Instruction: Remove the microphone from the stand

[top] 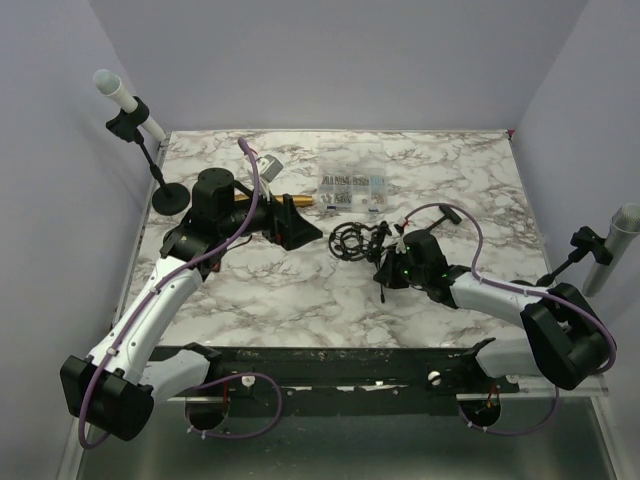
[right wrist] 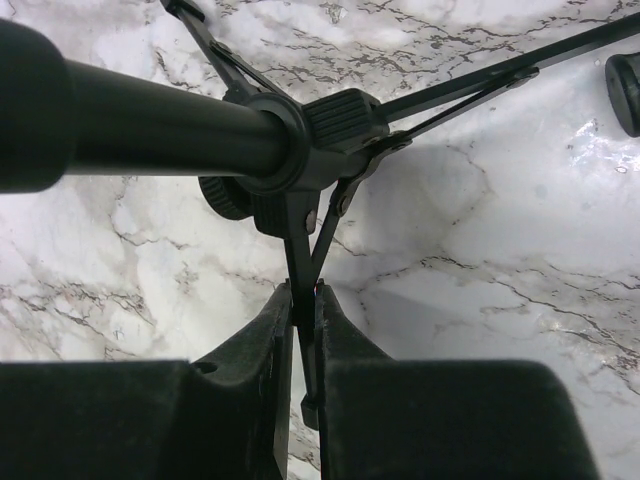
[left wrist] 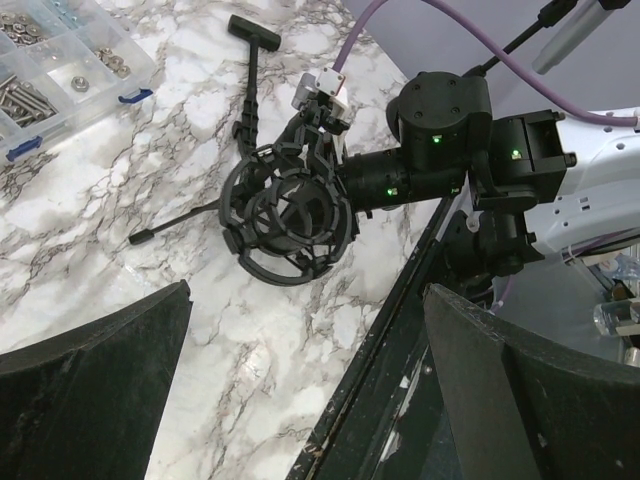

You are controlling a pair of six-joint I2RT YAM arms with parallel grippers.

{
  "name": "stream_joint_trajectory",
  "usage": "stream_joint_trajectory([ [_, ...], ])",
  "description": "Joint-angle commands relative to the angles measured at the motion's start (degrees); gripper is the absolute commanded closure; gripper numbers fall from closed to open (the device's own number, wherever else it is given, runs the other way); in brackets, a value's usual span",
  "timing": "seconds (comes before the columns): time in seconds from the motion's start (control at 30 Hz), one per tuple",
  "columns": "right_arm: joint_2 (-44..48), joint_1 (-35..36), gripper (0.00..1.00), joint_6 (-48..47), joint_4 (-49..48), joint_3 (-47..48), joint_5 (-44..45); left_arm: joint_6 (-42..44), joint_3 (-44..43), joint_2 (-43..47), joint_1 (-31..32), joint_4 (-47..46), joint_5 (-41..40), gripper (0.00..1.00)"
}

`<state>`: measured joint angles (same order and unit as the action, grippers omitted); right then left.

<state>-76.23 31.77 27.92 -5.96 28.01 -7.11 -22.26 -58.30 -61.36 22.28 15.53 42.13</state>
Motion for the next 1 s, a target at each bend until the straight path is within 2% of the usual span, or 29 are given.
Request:
stream_joint_trajectory([
  [0.0, -0.05, 0.09, 0.99, -0.02, -0.70, 1.21, 1.46, 0.99, 0.34, 1.07, 0.48, -0.36, 0.26, 0.02],
  [0.33, 6.55, 0.31, 0.99, -2.34, -5.12, -0.38, -0.08, 0.91, 0.32, 0.63, 0.57, -0.36, 0.33, 0.02],
  [0.57, 11.66, 0.31, 0.99, -0.63, -9.53, -2.52, 3.59, 0.99, 0.29, 0.80, 0.61, -0.27, 0.36, 0.02],
  [0.77, 9.91, 0.38, 0.99, -0.17, -11.52, -2.92, 3.66, 0.99, 0.23, 0.85, 0.66, -0.27, 0.41, 0.02],
  [0.97, 6.56, 0.31, 0.99, 3.88, -8.55, -3.39, 3.86, 0.99, 0.21, 0.92, 0.66, -0.24, 0.33, 0.02],
])
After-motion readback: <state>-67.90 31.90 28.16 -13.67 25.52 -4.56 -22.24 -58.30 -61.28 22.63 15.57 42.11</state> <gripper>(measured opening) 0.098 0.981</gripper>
